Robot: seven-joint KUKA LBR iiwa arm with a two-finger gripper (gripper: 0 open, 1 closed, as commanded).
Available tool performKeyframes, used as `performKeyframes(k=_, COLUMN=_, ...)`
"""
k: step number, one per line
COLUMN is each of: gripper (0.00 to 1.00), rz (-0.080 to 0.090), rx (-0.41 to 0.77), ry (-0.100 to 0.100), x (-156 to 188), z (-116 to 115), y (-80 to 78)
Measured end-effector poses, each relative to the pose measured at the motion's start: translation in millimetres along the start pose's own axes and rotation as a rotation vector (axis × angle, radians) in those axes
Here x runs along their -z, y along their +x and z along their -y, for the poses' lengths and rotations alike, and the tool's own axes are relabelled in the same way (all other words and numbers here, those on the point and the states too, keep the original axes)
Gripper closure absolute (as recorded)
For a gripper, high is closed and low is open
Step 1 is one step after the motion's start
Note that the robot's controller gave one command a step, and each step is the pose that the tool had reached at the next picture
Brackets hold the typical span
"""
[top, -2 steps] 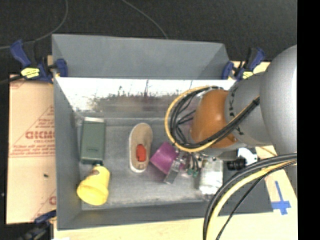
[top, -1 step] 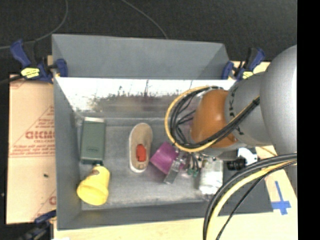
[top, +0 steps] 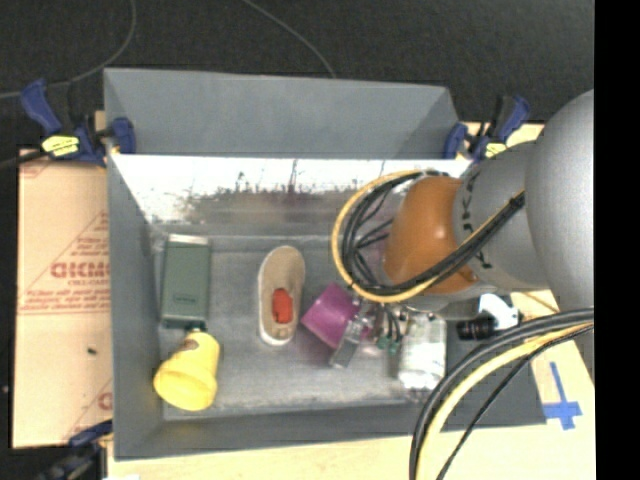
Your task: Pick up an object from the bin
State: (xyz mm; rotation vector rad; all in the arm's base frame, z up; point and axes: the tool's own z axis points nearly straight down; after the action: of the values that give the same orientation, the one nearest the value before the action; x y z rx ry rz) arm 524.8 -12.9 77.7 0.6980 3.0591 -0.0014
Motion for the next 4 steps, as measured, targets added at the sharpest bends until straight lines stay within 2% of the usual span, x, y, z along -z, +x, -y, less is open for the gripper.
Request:
performKeyframes(k=3, gripper=1.00, rz=0.005, rx=0.005, ry=-0.002, x=46, z=0, y=-1.9)
performKeyframes(k=4, gripper=1.00, rz=-0.002, rx=0.007, ry=0.001, x=66, z=1, y=-0.6)
